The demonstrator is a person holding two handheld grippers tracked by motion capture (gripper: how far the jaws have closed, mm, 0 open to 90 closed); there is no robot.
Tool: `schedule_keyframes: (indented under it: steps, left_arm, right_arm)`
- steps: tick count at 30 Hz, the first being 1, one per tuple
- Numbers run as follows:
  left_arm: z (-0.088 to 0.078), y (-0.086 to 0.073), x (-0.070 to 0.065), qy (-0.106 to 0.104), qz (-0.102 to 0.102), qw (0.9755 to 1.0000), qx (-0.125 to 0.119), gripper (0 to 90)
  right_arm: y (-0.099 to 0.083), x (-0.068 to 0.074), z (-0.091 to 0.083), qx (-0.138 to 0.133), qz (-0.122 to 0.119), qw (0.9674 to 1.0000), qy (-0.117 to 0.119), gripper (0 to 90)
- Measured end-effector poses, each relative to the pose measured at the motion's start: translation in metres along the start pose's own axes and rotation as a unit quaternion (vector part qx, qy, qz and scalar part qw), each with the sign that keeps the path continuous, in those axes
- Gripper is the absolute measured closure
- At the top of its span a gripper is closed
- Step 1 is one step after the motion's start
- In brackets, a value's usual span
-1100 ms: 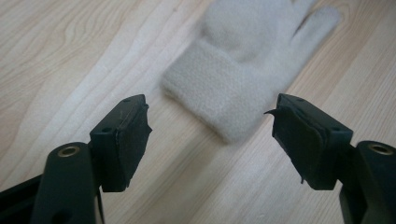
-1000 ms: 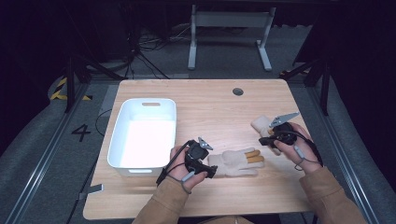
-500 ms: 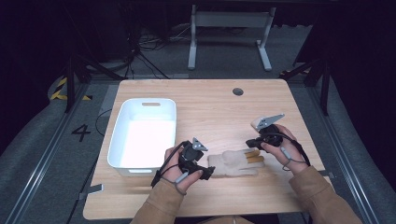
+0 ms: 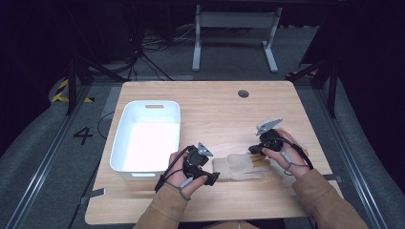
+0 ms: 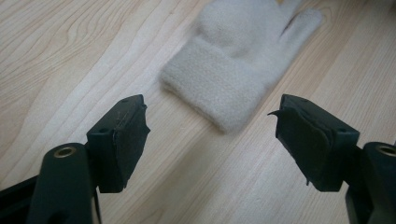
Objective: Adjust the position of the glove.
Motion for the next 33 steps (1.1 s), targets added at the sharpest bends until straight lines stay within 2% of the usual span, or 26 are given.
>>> schedule_keyframes:
  steps: [13,19,27,28,33]
  left_arm:
    - [0.004,0.008,-0.002,-0.006,0.004,1.0000,-0.004,25.7]
    - [0.005,0.010,-0.002,-0.009,0.005,0.9999,-0.007,25.7]
    - [0.004,0.010,-0.001,-0.008,0.004,0.9999,-0.009,25.7]
    - [0.003,0.011,-0.001,-0.007,0.004,0.9999,-0.009,25.7]
    - [0.003,0.011,-0.001,-0.007,0.002,0.9999,-0.011,25.7]
  right_arm:
    - [-0.014,0.008,-0.007,0.022,0.004,0.9996,0.015,90.0]
    - [-0.016,0.009,-0.009,0.019,0.005,0.9998,0.011,88.7]
    - [-0.010,0.006,-0.021,-0.015,0.009,0.9998,0.004,84.1]
    - [-0.008,0.005,-0.025,-0.026,0.010,0.9996,0.002,82.4]
    - [-0.006,-0.001,-0.036,-0.050,0.021,0.9984,-0.015,78.7]
Point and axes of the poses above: each handheld gripper's, and its own axes: z roughly forward along the jaws, y roughly out of its top, x roughly to its left, the point moved 7 cm from there along z, roughly forward along the jaws, and after that the axes turned 6 degrees about -z, right-handed, at the moved point
